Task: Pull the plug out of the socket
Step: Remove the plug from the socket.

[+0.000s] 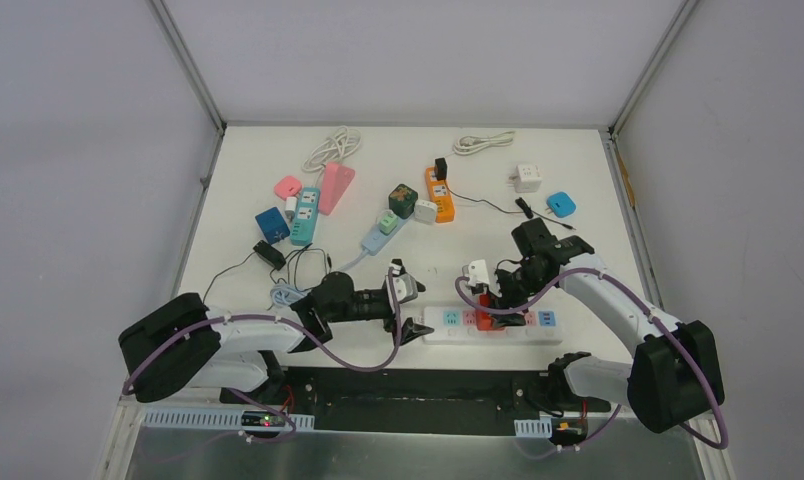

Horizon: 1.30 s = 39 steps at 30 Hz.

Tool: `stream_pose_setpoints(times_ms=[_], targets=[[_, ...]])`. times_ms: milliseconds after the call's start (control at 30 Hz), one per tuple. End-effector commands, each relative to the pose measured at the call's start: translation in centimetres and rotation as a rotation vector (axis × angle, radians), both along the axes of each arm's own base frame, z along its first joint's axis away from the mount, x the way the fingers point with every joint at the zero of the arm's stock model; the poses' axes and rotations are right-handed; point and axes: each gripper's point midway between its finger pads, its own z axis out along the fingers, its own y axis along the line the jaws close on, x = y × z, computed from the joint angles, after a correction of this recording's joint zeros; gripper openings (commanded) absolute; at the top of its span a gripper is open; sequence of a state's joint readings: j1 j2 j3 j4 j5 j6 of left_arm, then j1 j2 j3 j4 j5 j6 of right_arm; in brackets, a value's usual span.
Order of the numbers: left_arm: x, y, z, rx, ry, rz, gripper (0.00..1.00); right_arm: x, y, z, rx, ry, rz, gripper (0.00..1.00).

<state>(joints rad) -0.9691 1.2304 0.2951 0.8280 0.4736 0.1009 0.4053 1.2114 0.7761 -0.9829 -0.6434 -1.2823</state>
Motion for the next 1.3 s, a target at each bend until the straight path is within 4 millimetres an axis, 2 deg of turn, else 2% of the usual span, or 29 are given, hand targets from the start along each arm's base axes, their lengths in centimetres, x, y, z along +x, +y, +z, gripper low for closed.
stream_pose_setpoints(times_ms=[0, 467, 1267], targets=[[0.1, -1.1, 1.3, -0.008, -0.145, -0.021, 0.98, 0.9, 1.5, 2.3, 0.088, -0.038, 0.025, 0.00], [-0.3, -2.3, 0.1, -0.005, -0.176, -0.054, 0.98, 1.0, 1.4, 2.3, 0.097, -0.032, 0.017, 0.00], [0.0, -3.7, -1.2, 0.008, -0.221, -0.097, 0.99, 1.0, 1.4, 2.6, 0.121, -0.045, 0.018, 0.00]])
